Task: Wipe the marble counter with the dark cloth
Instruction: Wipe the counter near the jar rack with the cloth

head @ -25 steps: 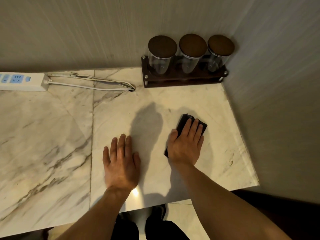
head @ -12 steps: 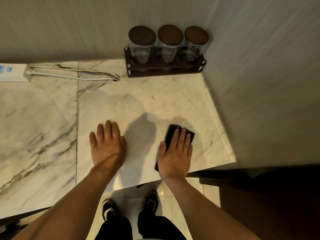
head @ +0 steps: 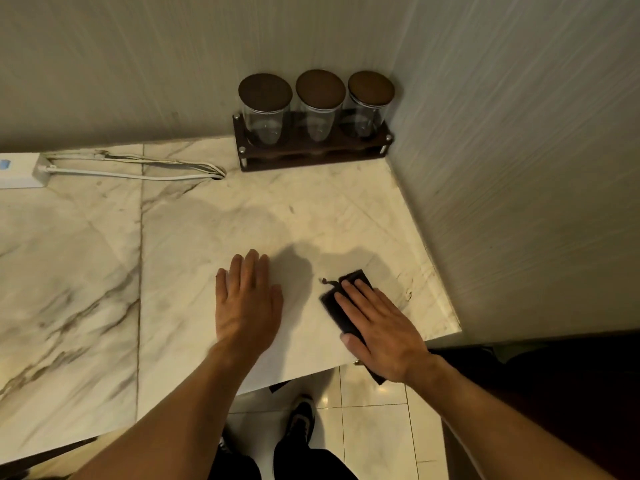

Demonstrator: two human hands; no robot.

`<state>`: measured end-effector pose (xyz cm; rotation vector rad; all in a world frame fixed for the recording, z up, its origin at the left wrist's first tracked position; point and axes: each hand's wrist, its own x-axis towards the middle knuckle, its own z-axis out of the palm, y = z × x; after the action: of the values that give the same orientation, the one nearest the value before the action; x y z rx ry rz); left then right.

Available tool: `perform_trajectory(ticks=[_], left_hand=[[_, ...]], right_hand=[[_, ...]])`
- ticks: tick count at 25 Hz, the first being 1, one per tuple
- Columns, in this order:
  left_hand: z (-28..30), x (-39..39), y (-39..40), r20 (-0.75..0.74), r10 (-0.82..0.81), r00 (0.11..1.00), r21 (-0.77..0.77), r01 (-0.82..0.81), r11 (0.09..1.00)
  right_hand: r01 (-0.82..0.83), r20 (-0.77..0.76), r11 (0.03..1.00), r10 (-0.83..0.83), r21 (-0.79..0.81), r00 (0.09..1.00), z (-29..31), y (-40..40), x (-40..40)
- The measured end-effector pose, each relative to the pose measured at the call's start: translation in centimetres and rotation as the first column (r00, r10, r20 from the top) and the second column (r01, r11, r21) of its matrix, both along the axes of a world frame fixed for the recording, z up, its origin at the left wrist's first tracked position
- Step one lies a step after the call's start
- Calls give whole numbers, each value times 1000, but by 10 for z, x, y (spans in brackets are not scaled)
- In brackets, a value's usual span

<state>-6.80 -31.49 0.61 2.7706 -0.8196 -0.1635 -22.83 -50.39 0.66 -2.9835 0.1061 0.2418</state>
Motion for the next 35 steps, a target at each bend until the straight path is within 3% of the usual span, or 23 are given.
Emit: perform_trajectory(ticks=[5,9,20,29,35], left_hand=[[-10,-9,-14,-61,69,996,102,-63,993],[-13,-11,-15,-4,66,998,128,-65,990],[-10,-9,-16,-16,84,996,96,-82,992],[-10,-6,-18,-42,96,994,151,-89,985],[-9,-5,-19,-45,102,994,170,-93,981]], right_hand=[[-182,-63,983,181,-14,981,2,-35,18],[-150,-49,989,149,-13,988,0,-56,50],[-141,-31,990,141,-23,990,1,-102,135],[133,5,989,-133,-58,991,-3,-119,194],[409,45,912,-410,28,911,-8,-119,217]])
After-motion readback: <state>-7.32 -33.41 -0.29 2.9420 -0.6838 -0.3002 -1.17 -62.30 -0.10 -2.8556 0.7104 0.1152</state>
